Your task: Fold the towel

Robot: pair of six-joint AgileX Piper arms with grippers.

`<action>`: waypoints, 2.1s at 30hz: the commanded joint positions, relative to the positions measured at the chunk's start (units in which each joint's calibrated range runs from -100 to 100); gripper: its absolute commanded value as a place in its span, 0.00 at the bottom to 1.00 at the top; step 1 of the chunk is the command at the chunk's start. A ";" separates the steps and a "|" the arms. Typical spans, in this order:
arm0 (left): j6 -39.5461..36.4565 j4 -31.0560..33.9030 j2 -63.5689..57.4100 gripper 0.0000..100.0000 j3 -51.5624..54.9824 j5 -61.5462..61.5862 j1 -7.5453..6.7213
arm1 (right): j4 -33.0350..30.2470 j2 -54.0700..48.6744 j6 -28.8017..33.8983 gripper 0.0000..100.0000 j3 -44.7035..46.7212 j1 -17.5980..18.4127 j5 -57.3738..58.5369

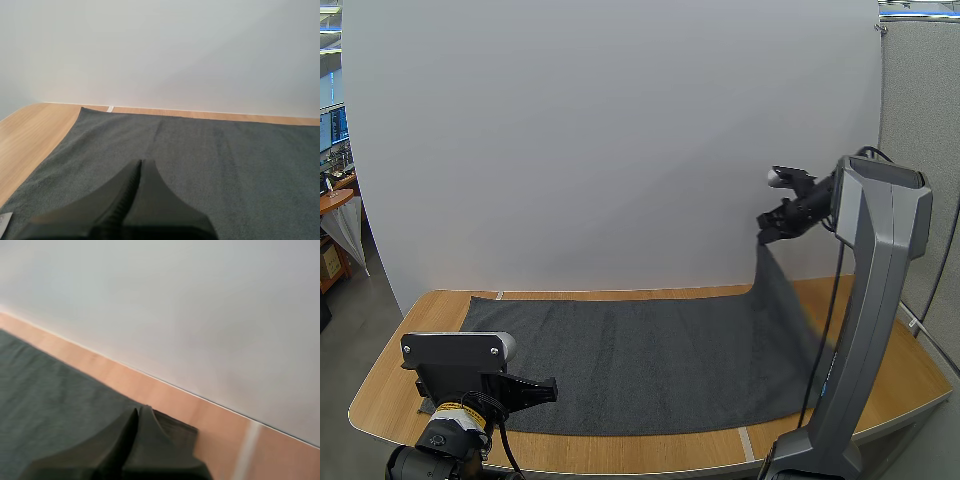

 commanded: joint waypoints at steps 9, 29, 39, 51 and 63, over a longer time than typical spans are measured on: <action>-0.31 0.32 -0.26 0.00 0.00 -1.19 -0.11 | 1.47 -9.15 3.04 0.00 8.38 9.54 -2.54; -0.31 0.32 -0.26 0.00 0.00 -1.19 -0.11 | 0.20 -12.08 9.03 0.00 10.16 21.10 -14.64; -0.31 0.32 -0.26 0.00 0.00 -1.19 -0.11 | 0.30 -11.95 7.56 0.00 10.16 25.78 -19.93; -0.31 0.32 -0.26 0.00 0.00 -1.19 -0.11 | 0.07 -9.18 7.56 0.00 10.16 31.74 -32.04; -0.31 0.32 -0.26 0.00 0.00 -1.19 -0.11 | -0.04 -4.43 7.56 0.00 8.70 36.81 -43.99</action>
